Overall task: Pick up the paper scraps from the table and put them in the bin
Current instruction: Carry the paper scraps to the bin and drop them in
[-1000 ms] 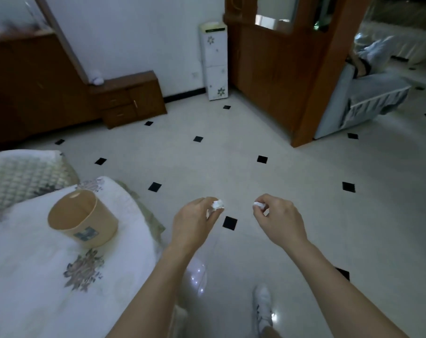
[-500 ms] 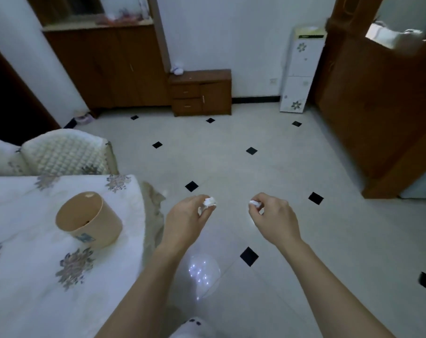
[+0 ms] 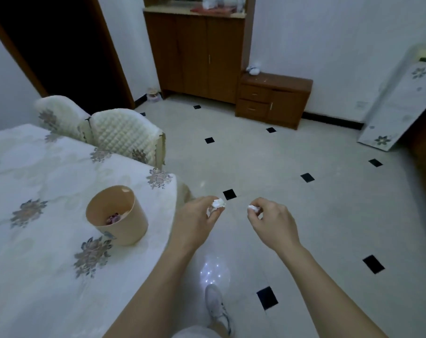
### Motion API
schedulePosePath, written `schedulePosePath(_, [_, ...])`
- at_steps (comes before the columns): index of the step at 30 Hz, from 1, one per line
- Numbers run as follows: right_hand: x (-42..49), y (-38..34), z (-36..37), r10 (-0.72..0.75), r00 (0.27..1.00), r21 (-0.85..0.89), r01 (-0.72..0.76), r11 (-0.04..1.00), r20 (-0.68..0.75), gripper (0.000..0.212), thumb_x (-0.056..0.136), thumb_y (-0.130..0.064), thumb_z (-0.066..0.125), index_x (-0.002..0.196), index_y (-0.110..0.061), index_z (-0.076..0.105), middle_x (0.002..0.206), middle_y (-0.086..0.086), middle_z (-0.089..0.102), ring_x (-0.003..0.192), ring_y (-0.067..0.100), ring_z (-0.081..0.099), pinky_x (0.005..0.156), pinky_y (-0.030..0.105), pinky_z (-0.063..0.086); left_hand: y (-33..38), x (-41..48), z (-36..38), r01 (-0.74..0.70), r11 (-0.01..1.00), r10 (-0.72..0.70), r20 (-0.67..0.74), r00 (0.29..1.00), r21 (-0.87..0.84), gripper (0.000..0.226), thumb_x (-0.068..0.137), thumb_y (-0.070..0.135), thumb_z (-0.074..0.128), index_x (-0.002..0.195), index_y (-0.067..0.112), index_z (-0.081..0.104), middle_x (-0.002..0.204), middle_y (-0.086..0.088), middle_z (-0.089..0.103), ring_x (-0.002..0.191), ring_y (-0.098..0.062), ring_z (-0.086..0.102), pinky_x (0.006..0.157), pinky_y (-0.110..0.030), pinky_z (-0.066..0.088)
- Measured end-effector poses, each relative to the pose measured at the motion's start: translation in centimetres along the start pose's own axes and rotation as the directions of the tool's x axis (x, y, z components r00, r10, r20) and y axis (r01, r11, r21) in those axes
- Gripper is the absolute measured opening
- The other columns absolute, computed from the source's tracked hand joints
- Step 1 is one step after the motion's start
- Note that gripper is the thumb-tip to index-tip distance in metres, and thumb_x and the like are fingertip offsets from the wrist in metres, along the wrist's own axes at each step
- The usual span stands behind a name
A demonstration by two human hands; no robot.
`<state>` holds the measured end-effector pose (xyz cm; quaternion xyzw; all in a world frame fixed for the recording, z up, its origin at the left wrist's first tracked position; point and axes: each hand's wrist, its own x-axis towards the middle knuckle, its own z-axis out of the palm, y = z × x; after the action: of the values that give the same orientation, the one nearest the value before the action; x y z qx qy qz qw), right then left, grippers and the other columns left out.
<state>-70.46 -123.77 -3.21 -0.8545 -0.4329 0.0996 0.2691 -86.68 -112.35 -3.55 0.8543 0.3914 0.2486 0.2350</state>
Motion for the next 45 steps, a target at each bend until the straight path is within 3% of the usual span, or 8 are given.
schedulePosePath(4, [8.0,-1.5,1.0,-0.057,0.998,-0.014,0.057,0.998,0.012,0.018,0.092,-0.032,0.05,0.09,-0.022,0.066,0.086,-0.003,0.069,0.081,0.025,0.062,0.069,0.038,0.052,-2.6,7.1,0.1,0.082,0.997,-0.082,-0.002,0.997,-0.013,0.021,0.09,0.041,0.063,0.107,0.029,0.069,0.091,0.007,0.071,0.082,-0.015,0.063,0.071,-0.032,0.049])
schedulePosePath(14, [23.8,-7.5,5.2,-0.194,0.979,0.038,0.192,0.981,0.059,0.017,0.088,-0.034,0.048,0.084,-0.027,0.062,0.074,-0.008,0.065,0.072,0.022,0.059,0.061,0.035,0.051,-8.7,19.1,-2.9,0.175,0.984,-0.17,-0.122,0.978,0.031,0.021,0.093,0.042,0.059,0.106,0.029,0.069,0.09,0.01,0.07,0.07,-0.008,0.058,0.065,-0.024,0.043])
schedulePosePath(22, [30.2,-14.6,12.0,-0.434,0.872,0.105,0.421,0.901,0.225,0.015,0.088,-0.036,0.053,0.082,-0.027,0.064,0.066,-0.009,0.06,0.066,0.019,0.054,0.056,0.031,0.044,-14.2,19.7,-6.1,0.44,0.897,-0.415,-0.274,0.867,0.034,0.018,0.091,0.042,0.06,0.103,0.032,0.069,0.091,0.008,0.071,0.072,-0.013,0.062,0.07,-0.032,0.05])
schedulePosePath(28, [32.2,-21.8,17.6,-0.672,0.641,0.237,0.634,0.736,0.371,0.015,0.09,-0.037,0.055,0.093,-0.027,0.066,0.08,-0.002,0.07,0.078,0.026,0.063,0.06,0.034,0.046,-16.5,17.1,-8.9,0.631,0.775,-0.579,-0.43,0.692,-0.027,0.027,0.091,0.041,0.063,0.115,0.028,0.069,0.11,0.011,0.072,0.079,-0.011,0.065,0.074,-0.019,0.042])
schedulePosePath(33, [30.8,-26.5,20.8,-0.807,0.382,0.413,0.712,0.567,0.45,0.015,0.091,-0.035,0.054,0.1,-0.029,0.065,0.082,-0.011,0.068,0.078,0.019,0.065,0.064,0.033,0.048,-15.8,12.8,-9.7,0.786,0.602,-0.677,-0.61,0.411,-0.138,0.029,0.088,0.055,0.056,0.108,0.036,0.067,0.076,0.021,0.061,0.072,-0.002,0.061,0.063,-0.014,0.042])
schedulePosePath(38, [27.6,-28.7,22.4,-0.863,0.173,0.512,0.744,0.43,0.474,0.015,0.092,-0.038,0.051,0.093,-0.031,0.065,0.084,-0.011,0.068,0.077,0.018,0.064,0.061,0.032,0.047,-15.0,8.2,-9.1,0.873,0.439,-0.691,-0.701,0.176,-0.214,0.027,0.088,0.046,0.063,0.112,0.035,0.064,0.071,0.018,0.056,0.068,-0.005,0.055,0.064,-0.022,0.044])
schedulePosePath(42, [25.2,-29.5,22.8,-0.89,0.025,0.539,0.787,0.299,0.456,0.017,0.092,-0.041,0.049,0.094,-0.032,0.063,0.084,-0.012,0.068,0.078,0.016,0.062,0.061,0.032,0.047,-13.7,5.4,-8.8,0.907,0.366,-0.681,-0.724,0.11,-0.207,0.026,0.087,0.047,0.063,0.11,0.038,0.056,0.064,0.018,0.051,0.065,-0.008,0.056,0.061,-0.026,0.047])
schedulePosePath(45, [23.9,-29.9,22.9,-0.903,-0.072,0.536,0.824,0.185,0.423,0.018,0.094,-0.042,0.047,0.097,-0.032,0.062,0.086,-0.012,0.067,0.076,0.017,0.062,0.061,0.033,0.049,-13.3,4.0,-8.9,0.939,0.304,-0.692,-0.715,0.103,-0.158,0.024,0.089,0.044,0.061,0.109,0.033,0.055,0.077,0.01,0.061,0.075,-0.016,0.06,0.064,-0.035,0.05])
